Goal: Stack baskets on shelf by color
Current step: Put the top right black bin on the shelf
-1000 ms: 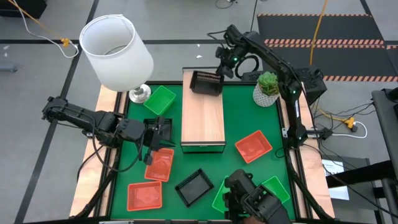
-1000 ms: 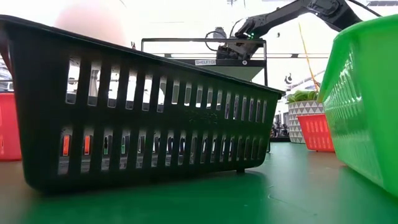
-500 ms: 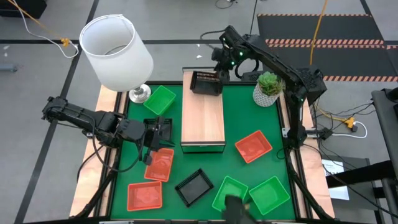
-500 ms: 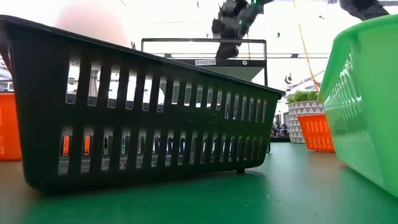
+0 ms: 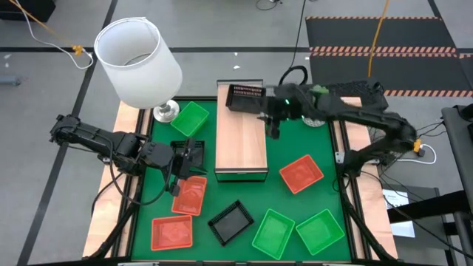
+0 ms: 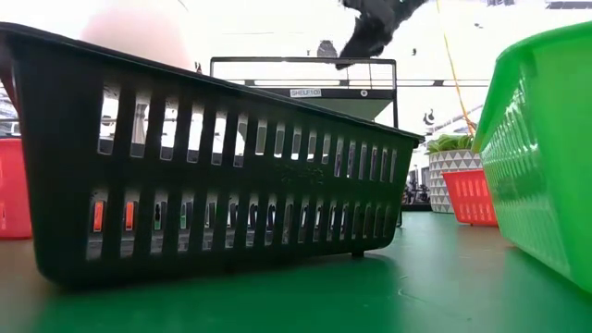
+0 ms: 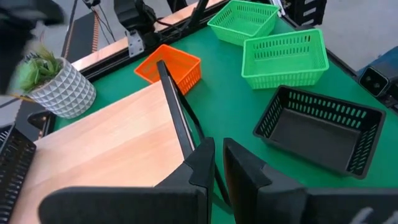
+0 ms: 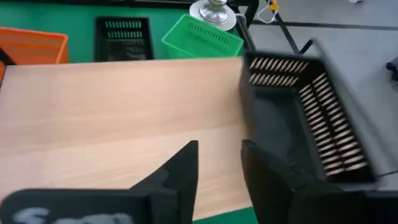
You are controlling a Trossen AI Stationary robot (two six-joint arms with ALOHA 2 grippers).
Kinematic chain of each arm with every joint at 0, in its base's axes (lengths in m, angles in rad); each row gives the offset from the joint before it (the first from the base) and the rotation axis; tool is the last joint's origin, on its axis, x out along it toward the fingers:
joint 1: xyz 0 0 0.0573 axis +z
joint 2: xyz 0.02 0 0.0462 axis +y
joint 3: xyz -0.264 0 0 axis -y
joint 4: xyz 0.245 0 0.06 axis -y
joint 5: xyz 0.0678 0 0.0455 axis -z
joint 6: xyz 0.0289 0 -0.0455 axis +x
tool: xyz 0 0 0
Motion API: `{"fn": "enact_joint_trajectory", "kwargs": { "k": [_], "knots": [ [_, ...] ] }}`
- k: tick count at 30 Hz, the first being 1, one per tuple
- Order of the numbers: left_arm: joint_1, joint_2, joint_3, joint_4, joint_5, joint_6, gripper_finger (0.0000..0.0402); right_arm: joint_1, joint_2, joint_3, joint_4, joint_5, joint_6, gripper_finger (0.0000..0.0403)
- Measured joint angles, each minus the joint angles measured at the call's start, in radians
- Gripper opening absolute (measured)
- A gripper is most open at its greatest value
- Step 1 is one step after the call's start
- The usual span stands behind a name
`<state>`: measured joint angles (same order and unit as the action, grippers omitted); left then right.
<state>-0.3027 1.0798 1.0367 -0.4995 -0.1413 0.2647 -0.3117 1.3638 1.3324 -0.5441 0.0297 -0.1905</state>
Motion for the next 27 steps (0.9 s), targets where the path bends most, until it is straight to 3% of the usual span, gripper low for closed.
{"fn": "enact_joint_trajectory", "kwargs": {
  "k": [5, 10, 15, 27],
  "knots": [
    [0.000, 0.000, 0.000, 0.030, 0.000, -0.003, 0.0037, -0.002, -0.084, -0.249, 0.252, -0.005, 0.086, 0.0068],
    [0.000, 0.000, 0.000, 0.062, 0.000, 0.004, 0.0037, -0.041, -0.095, -0.379, 0.428, -0.006, 0.092, 0.0029],
    [0.000, 0.000, 0.000, 0.060, 0.000, 0.005, 0.0037, -0.091, -0.088, -0.390, 0.415, -0.006, 0.073, 0.0003],
    [0.001, 0.000, 0.000, 0.057, 0.000, 0.029, 0.0037, -0.146, 0.012, -0.389, 0.528, -0.005, 0.071, 0.0001]
  ]
}}
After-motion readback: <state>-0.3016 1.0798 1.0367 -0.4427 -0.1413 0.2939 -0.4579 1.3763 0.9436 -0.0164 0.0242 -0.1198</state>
